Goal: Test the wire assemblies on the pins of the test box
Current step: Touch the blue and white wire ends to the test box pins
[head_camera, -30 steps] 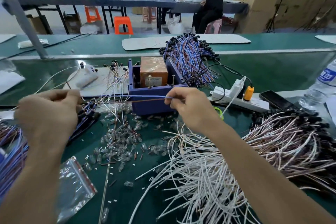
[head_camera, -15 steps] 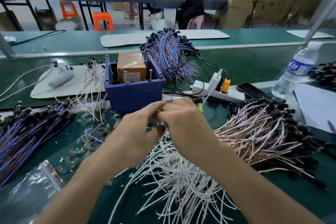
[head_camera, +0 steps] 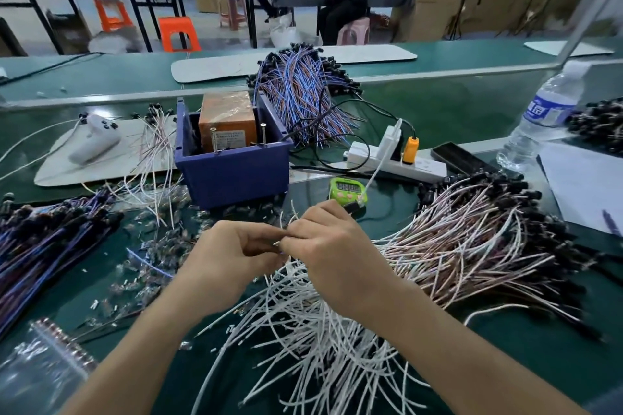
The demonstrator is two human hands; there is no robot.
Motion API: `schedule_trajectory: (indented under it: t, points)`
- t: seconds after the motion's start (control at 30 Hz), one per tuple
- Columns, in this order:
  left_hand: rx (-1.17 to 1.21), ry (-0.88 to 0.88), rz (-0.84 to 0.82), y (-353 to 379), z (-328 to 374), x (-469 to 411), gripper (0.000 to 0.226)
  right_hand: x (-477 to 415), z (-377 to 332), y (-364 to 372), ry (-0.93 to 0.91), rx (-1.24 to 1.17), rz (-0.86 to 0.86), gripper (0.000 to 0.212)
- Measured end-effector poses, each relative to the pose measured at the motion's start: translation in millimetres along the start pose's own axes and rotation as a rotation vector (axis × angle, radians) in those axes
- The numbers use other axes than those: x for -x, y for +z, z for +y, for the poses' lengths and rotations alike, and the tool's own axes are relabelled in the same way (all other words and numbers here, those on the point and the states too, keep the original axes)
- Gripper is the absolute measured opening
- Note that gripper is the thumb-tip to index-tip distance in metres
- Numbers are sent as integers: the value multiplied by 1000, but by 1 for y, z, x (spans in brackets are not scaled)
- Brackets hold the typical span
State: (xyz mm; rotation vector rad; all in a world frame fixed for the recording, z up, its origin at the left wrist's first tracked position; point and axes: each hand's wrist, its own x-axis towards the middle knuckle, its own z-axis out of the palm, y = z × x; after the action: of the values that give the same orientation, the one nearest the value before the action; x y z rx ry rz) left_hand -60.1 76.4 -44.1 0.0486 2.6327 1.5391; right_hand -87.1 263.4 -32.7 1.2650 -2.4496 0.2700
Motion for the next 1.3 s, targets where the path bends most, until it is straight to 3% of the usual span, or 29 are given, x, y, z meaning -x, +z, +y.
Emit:
schedule_trajectory:
  t: [0.17, 0.33, 0.5, 0.63, 0.73, 0.83, 0.93, 1.0, 1.07, 1.17, 1.23, 1.3]
  points:
    - [-51, -29, 29, 2, 2, 2, 43, 2, -2, 2, -49, 55, 59, 23]
    - [-85, -24, 78, 6, 6, 4, 59, 3, -3, 2, -102, 89, 117, 26]
    - [-96, -18, 155, 6, 6, 5, 55, 6, -2, 7, -129, 77, 174, 24]
    - [-56, -6, 168, 5, 8, 9, 40, 8, 3, 5, -78, 70, 119, 24]
    - [-98, -14, 116, 3, 16, 14, 30, 19, 15, -9, 87, -35, 138, 29]
    - [-208, -2, -58, -3, 29, 16, 33, 44, 38, -34, 339, -185, 249, 31]
    - [-147, 49, -186, -7, 50, 18, 29, 77, 61, -64, 517, -163, 284, 27]
    - [-89, 87, -314, -3, 67, 19, 27, 102, 72, -83, 598, -177, 199, 25]
    - [-165, 133, -415, 10, 81, 17, 25, 126, 80, -98, 643, -237, -27, 20]
    - [-432, 259, -350, 49, 90, 8, 26, 156, 87, -100, 693, -165, -426, 18]
    - [-471, 306, -250, 80, 85, 6, 24, 168, 91, -90, 744, -129, -473, 15]
    - [-467, 377, -138, 104, 76, 4, 31, 175, 94, -77, 779, -108, -393, 12]
